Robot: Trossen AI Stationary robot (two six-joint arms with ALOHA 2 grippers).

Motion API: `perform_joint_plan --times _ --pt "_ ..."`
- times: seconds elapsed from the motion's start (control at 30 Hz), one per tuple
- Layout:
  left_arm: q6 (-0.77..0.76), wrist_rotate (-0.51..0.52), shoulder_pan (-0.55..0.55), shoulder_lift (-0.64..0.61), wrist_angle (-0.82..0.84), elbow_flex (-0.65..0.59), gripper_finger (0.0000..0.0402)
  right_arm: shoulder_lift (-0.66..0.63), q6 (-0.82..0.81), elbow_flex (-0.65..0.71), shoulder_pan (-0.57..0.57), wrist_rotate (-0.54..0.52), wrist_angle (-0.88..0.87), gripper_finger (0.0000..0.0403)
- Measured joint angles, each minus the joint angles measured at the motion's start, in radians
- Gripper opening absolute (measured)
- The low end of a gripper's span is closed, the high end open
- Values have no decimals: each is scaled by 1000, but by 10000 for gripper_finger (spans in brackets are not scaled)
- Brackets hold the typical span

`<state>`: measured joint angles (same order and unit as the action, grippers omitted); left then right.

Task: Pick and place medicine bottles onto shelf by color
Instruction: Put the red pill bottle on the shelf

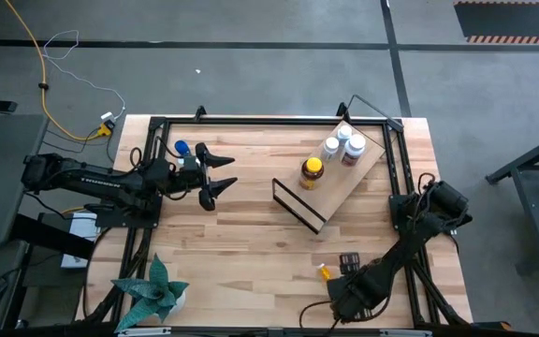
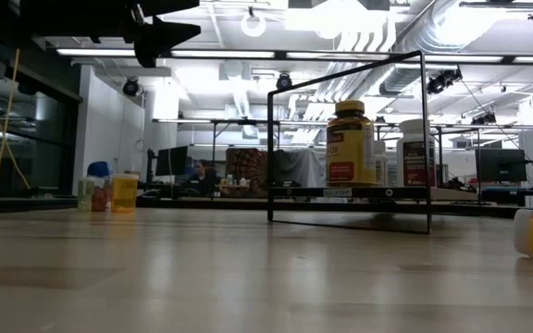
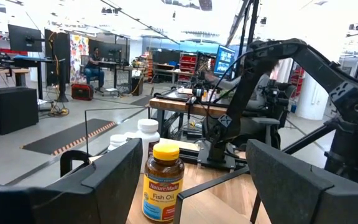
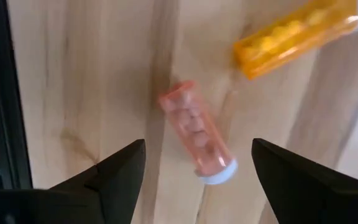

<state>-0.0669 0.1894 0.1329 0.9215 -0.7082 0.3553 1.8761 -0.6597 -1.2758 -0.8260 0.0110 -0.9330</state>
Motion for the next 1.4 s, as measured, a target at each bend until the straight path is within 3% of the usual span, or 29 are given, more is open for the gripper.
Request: perform_joint_plan --times 0.23,0.47,0.93,1.4 --pt "0 0 0 0 0 0 278 52 60 0 -29 -5 -1 282" --pt "0 0 0 0 0 0 278 67 74 0 -41 -112 -5 272" --pt "0 0 0 0 0 0 278 67 85 0 -40 -97 -42 192" --pt "0 0 0 0 0 0 278 67 85 0 -40 -82 -33 162"
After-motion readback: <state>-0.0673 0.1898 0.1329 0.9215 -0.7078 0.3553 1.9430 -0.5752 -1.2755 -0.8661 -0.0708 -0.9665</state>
